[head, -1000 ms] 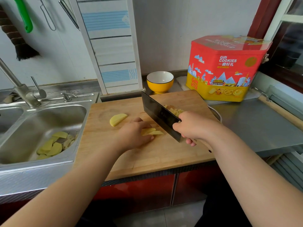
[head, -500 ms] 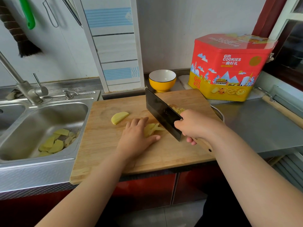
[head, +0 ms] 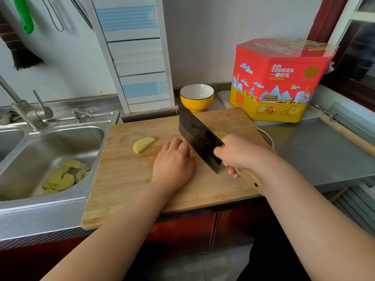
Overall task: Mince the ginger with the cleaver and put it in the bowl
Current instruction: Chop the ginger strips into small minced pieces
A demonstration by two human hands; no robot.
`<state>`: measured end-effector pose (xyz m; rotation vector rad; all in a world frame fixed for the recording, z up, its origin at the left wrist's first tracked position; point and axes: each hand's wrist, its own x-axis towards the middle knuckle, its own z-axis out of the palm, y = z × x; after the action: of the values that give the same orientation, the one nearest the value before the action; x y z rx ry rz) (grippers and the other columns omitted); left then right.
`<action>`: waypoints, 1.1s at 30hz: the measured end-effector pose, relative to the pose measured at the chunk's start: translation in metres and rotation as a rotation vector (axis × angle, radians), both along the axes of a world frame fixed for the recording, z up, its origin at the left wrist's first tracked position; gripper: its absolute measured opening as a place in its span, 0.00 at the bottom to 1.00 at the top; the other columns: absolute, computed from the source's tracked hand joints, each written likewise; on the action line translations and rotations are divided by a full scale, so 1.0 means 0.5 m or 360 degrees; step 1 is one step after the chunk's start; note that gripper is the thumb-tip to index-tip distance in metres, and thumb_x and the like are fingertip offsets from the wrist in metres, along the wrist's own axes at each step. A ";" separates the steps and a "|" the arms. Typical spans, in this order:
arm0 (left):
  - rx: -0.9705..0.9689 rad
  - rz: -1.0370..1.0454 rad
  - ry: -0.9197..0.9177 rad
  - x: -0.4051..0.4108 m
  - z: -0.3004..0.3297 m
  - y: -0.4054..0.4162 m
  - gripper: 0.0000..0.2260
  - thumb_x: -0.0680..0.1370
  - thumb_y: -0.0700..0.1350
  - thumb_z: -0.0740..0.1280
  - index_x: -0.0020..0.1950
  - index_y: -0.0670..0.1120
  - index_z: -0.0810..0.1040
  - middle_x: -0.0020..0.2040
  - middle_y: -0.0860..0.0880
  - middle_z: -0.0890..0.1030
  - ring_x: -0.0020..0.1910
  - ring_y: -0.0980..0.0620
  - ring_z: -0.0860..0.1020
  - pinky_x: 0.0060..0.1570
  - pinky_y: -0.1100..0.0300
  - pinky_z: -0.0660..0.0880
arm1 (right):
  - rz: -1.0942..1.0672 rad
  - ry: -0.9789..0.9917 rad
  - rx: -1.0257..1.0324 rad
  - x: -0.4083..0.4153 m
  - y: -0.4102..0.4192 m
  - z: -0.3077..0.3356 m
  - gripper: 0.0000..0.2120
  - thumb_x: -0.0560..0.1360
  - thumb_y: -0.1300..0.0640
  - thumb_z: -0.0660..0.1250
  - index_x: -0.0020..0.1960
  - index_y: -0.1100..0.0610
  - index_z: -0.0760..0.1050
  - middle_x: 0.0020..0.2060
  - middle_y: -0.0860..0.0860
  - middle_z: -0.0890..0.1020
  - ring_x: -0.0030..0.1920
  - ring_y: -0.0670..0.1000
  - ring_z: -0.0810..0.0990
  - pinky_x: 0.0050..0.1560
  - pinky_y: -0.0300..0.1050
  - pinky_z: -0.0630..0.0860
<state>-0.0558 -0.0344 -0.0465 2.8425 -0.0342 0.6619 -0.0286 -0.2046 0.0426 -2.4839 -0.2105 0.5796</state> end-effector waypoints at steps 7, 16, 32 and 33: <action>-0.0285 -0.0047 0.0189 -0.025 -0.024 0.025 0.24 0.75 0.58 0.64 0.66 0.49 0.65 0.62 0.50 0.69 0.61 0.50 0.69 0.60 0.57 0.68 | 0.0096 -0.0047 -0.0101 -0.001 0.006 0.010 0.23 0.82 0.54 0.56 0.75 0.60 0.62 0.40 0.58 0.80 0.33 0.52 0.79 0.34 0.44 0.79; -0.0348 -0.0112 0.0138 -0.043 -0.027 0.033 0.22 0.73 0.56 0.69 0.62 0.48 0.68 0.60 0.51 0.69 0.58 0.51 0.71 0.53 0.64 0.66 | 0.0229 -0.0156 -0.0252 -0.020 0.017 0.031 0.19 0.82 0.55 0.56 0.71 0.58 0.66 0.33 0.55 0.75 0.29 0.51 0.74 0.29 0.42 0.73; -0.0457 -0.0309 0.0167 -0.049 -0.020 0.064 0.21 0.70 0.57 0.73 0.57 0.52 0.71 0.60 0.54 0.69 0.58 0.54 0.70 0.57 0.61 0.69 | 0.0213 -0.0108 -0.0176 -0.032 0.020 0.030 0.20 0.81 0.56 0.57 0.72 0.60 0.65 0.36 0.57 0.76 0.28 0.52 0.75 0.27 0.41 0.72; -0.0492 -0.0323 0.0196 -0.051 -0.020 0.067 0.22 0.69 0.59 0.73 0.56 0.52 0.70 0.60 0.54 0.68 0.58 0.54 0.68 0.58 0.60 0.68 | 0.0209 -0.0100 -0.0164 -0.033 0.020 0.029 0.21 0.82 0.56 0.57 0.73 0.60 0.64 0.36 0.58 0.77 0.29 0.52 0.75 0.28 0.42 0.72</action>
<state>-0.0812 -0.0009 -0.0563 2.5324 -0.1815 0.4088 -0.0448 -0.1945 0.0570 -2.6047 -0.3799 0.5797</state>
